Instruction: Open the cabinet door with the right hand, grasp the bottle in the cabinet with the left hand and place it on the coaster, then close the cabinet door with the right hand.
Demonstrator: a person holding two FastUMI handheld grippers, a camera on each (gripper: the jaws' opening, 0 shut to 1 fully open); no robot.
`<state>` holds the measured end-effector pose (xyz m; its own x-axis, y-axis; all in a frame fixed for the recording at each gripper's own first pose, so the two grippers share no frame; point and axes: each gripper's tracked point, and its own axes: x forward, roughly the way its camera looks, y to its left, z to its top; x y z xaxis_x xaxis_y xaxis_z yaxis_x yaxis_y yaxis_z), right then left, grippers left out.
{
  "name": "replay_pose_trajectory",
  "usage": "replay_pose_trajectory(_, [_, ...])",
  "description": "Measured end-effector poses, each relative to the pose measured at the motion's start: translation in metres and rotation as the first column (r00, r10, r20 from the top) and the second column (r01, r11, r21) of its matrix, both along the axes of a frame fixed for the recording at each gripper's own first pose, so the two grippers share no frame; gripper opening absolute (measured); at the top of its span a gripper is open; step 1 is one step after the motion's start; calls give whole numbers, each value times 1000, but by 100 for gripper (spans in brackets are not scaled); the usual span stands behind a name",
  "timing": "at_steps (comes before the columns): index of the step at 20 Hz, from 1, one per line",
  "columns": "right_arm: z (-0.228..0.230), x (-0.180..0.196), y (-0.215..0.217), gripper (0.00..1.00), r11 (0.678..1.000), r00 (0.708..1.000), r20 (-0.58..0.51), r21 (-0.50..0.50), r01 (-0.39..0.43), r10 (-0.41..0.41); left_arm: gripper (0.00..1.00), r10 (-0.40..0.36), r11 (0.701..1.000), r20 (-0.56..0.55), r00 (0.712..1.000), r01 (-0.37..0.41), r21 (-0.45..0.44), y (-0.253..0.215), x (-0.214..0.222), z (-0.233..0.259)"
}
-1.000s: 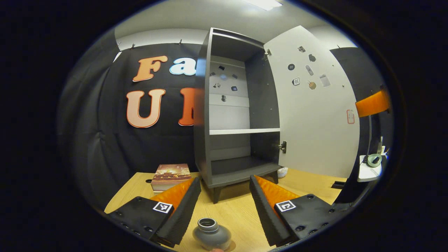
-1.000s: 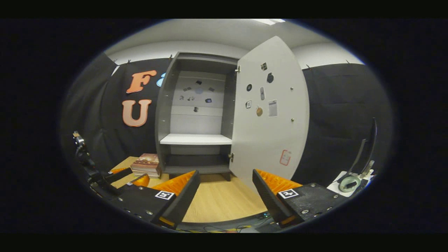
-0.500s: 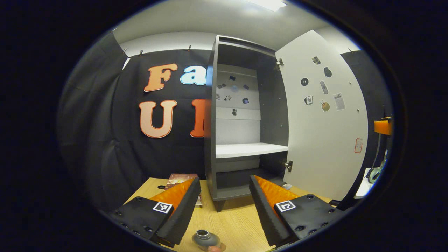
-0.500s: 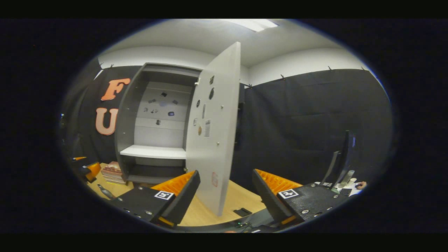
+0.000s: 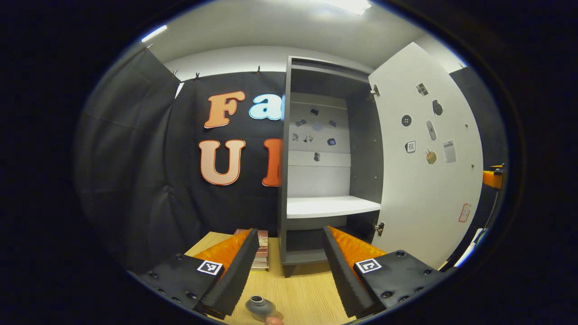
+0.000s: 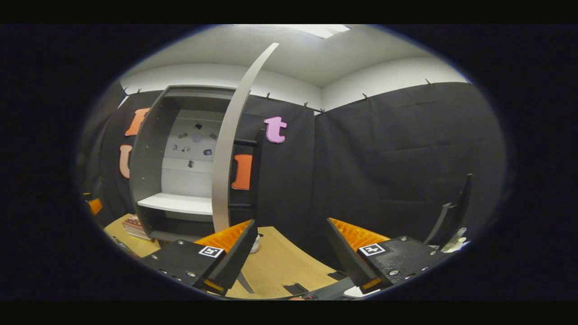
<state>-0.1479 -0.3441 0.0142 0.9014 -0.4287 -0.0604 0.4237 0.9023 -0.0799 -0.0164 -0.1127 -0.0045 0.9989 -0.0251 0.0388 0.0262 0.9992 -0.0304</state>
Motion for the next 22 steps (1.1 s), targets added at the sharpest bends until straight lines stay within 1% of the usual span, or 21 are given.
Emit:
replay_pose_trajectory(2, [-2, 4, 6, 91, 999, 999, -7, 12, -46, 46, 91, 11, 1000, 10, 1000, -11, -1, 3, 2, 8])
replay_pose_trajectory(5, [-5, 7, 25, 88, 991, 994, -12, 82, -106, 107, 92, 28, 1000, 13, 1000, -28, 7, 8, 4, 14])
replay_pose_trajectory(8, [-9, 13, 48, 88, 981, 987, -13, 116, -158, 160, 91, 44, 999, 16, 999, -44, 0, 12, 5, 20])
replay_pose_trajectory(9, [-8, 8, 50, 88, 976, 983, -17, 123, -180, 183, 91, 46, 999, 13, 999, -46, -5, 13, 3, 21])
replay_pose_trajectory(11, [-8, 15, 72, 88, 963, 971, -19, 130, -235, 240, 91, 62, 998, 7, 998, -62, -16, 17, 0, 22])
replay_pose_trajectory(14, [2, 23, 102, 87, 933, 944, 10, 150, -327, 329, 91, 95, 995, 2, 995, -95, -35, 24, -6, 21])
replay_pose_trajectory(15, [5, 25, 111, 88, 922, 933, 27, 149, -359, 359, 91, 107, 993, 2, 994, -107, -41, 26, -8, 22])
replay_pose_trajectory(18, [4, 38, 138, 87, 882, 896, 33, 166, -441, 442, 92, 144, 989, 12, 990, -143, -32, 34, -13, 24])
replay_pose_trajectory(22, [5, 73, 182, 87, 825, 845, 67, 188, -533, 530, 91, 159, 987, 15, 987, -159, -21, 44, -13, 28])
